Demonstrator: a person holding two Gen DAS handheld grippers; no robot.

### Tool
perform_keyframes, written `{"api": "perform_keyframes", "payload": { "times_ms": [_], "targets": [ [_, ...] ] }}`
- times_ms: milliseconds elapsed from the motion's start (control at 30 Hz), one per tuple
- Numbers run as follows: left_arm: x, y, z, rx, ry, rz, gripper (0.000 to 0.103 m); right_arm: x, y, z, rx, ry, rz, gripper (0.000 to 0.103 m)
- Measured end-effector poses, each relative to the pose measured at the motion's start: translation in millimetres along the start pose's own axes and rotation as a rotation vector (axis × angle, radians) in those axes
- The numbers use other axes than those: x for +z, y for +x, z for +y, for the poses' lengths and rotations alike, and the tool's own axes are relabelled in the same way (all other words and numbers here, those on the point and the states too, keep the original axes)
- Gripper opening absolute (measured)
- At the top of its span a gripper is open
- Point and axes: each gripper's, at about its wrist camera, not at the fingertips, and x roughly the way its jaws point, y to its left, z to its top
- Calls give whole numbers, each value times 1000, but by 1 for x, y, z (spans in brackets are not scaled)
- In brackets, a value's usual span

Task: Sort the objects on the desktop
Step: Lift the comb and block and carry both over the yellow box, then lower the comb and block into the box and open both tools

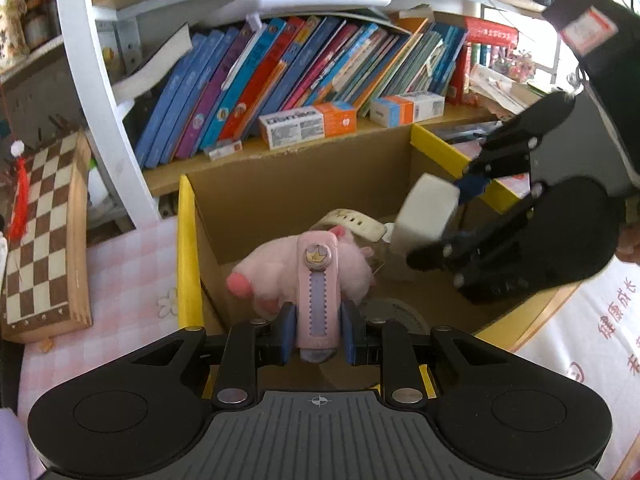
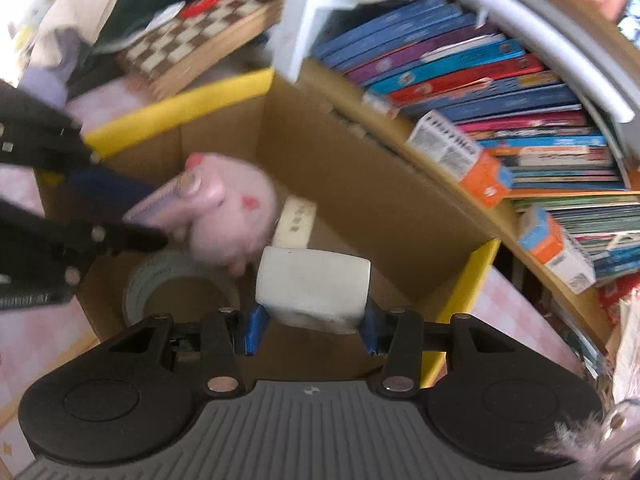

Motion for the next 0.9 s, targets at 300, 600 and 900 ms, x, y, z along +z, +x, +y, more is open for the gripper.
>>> {"api": "perform_keyframes", "payload": {
  "times_ms": [300, 600, 900],
  "targets": [
    [0, 1, 6, -35, -31, 22, 23, -2, 17, -2, 49, 25, 46, 44],
    [2, 1, 4, -14, -28, 15, 25, -2, 17, -3, 66, 43, 38, 46],
    [-1, -14, 1, 12, -31, -32, 75, -2, -5, -5, 50, 82, -29, 62]
  ]
}}
